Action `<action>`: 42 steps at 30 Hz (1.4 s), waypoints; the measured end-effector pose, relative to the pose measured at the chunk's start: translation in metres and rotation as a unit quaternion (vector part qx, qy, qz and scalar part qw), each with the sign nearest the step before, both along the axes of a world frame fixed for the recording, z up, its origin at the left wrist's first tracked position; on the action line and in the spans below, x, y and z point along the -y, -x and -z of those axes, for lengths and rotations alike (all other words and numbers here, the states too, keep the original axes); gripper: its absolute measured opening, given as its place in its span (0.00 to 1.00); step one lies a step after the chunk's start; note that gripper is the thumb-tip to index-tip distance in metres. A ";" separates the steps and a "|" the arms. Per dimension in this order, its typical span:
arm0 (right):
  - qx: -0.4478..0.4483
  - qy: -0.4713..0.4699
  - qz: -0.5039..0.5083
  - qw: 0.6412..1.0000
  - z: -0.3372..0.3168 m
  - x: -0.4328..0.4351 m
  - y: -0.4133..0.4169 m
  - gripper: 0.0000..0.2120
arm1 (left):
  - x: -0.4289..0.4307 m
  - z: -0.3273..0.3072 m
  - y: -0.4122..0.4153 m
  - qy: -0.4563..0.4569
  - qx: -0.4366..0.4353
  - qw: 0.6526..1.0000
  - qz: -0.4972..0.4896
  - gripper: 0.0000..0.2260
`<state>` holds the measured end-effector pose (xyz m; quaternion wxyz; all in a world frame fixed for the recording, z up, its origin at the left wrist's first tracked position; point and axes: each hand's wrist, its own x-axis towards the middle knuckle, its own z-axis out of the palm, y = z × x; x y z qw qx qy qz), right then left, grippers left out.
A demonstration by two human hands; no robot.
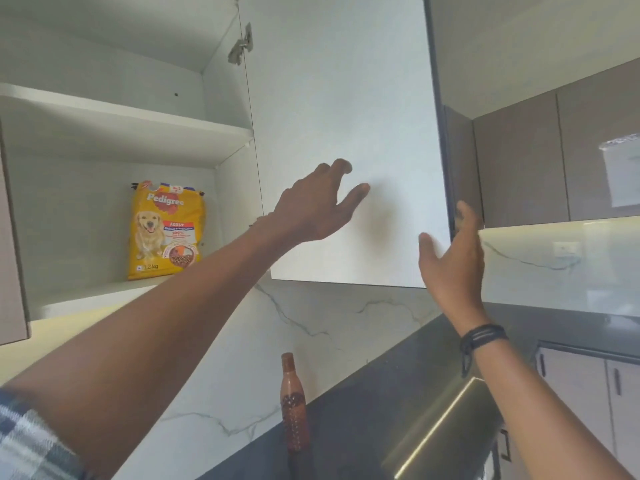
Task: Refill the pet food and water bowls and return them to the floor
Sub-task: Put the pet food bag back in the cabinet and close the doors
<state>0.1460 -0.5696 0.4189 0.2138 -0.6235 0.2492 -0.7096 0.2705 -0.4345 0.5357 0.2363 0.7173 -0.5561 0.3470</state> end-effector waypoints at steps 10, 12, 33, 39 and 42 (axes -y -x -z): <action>-0.003 -0.012 -0.050 0.999 0.011 -0.056 0.023 0.20 | -0.070 0.018 -0.017 0.043 -0.120 0.992 0.017 0.27; 0.013 0.026 -0.056 0.998 0.015 -0.077 0.017 0.19 | -0.081 0.015 -0.017 0.056 -0.138 0.988 0.032 0.29; -0.045 0.308 -0.175 0.934 0.027 -0.269 -0.171 0.27 | -0.202 -0.027 -0.091 0.332 -0.166 0.928 -0.031 0.15; -0.057 0.355 -0.244 0.900 0.037 -0.267 -0.225 0.32 | -0.224 -0.019 -0.135 0.343 -0.132 0.926 -0.084 0.20; -0.098 0.389 -0.251 0.881 0.040 -0.251 -0.246 0.33 | -0.226 -0.010 -0.156 0.345 -0.039 0.929 -0.130 0.23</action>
